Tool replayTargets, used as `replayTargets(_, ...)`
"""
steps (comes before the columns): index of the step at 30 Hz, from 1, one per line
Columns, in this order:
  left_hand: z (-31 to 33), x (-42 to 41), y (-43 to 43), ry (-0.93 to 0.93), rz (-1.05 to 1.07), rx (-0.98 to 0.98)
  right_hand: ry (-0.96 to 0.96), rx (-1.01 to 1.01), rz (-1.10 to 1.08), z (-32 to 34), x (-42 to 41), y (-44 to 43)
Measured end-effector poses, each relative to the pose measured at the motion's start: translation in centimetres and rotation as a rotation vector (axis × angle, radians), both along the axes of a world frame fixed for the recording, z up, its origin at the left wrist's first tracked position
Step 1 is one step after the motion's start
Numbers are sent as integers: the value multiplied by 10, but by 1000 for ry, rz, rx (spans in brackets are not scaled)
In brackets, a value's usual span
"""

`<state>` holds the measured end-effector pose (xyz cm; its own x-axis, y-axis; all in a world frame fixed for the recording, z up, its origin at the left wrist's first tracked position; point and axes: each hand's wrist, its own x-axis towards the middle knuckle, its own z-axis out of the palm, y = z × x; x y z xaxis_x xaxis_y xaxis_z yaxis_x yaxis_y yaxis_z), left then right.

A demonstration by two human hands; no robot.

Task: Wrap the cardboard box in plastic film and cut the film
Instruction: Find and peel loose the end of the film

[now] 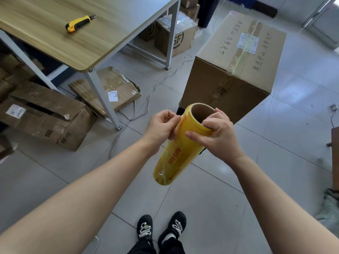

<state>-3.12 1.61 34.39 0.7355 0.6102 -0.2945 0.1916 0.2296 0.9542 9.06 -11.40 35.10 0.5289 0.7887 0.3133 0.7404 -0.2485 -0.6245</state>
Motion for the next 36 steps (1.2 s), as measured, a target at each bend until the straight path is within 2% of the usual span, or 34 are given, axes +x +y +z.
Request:
replayTargets(5, 6, -5, -15, -90, 18, 166, 127, -22, -98, -2, 10, -11)
replayTargets(7, 8, -4, -14, -78, -33, 128, 144, -21, -126, -1, 11, -14)
replayTargets(10, 9, 2, -2, -5, -79, -62, 84, -13, -86, 3, 4, -11)
replayTargets(12, 7, 2, 6, 84, -180, -65, 30, -13, -96, 4, 3, -7)
replayTargets(15, 4, 0, 9, 198, -353, 164, -45, -65, -139, 5, 3, -5)
replayTargets(18, -2, 1, 4, 157, -305, 379, -140, -128, -211, 6, 1, -5)
replayTargets(21, -13, -5, 1, 76, -304, 203, -184, -143, -275, 14, -1, -5)
replayTargets(23, -23, -9, -4, 123, -401, 93, -199, -155, -308, 21, 1, -6)
replayTargets(25, -32, -8, -13, 212, -469, 149, -205, -152, -331, 28, 1, -6)
replayTargets(28, -37, -1, -17, 305, -395, 397, -216, -146, -371, 36, 3, -8)
replayTargets(32, -31, 1, -19, 173, -273, 178, -177, -230, -447, 38, 7, -14)
replayTargets(36, -23, 5, -32, 67, -142, 223, -94, -345, -430, 49, 11, -20)
